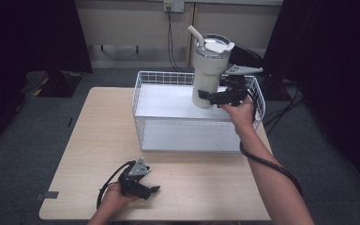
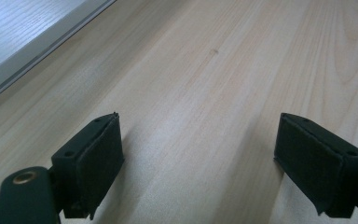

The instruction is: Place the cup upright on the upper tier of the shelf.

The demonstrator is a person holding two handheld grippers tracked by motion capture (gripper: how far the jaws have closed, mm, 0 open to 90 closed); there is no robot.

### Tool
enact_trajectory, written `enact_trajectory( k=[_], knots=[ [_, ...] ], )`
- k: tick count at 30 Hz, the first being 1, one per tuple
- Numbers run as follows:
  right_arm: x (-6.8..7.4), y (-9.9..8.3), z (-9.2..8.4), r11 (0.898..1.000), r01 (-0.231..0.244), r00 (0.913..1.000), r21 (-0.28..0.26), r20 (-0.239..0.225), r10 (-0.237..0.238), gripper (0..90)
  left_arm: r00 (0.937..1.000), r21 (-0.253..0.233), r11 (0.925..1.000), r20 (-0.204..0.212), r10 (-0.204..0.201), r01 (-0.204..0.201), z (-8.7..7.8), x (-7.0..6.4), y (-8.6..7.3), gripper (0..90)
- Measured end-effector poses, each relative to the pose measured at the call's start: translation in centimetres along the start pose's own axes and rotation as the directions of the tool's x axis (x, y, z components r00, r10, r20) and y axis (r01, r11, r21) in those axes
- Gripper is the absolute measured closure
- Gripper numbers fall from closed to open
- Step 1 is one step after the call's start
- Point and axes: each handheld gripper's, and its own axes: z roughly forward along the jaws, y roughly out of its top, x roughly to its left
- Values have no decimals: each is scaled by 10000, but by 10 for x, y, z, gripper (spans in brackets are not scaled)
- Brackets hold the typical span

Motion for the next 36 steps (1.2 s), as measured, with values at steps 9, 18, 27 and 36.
enact_trajectory(
  k=[9, 18, 27, 36],
  knots=[
    [-1, -3, -15, 9997, 204, 9998, 154, -26, -203, 70, 10000, 19, 10000, 1, 11, -11, 0, 0, 0, 146],
    [5, -13, -38, 9984, 447, 9990, 341, -100, -443, 71, 10000, -25, 10000, -26, -13, 13, 0, 0, 0, 146],
    [14, -26, -51, 9968, 548, 9977, 589, -442, -522, 71, 10000, -23, 10000, -41, -26, 26, 0, 0, 0, 146],
    [27, -33, -58, 9938, 869, 9940, 689, -730, -818, 73, 10000, -19, 10000, -39, -29, 29, 0, 0, 0, 146]
  ],
)
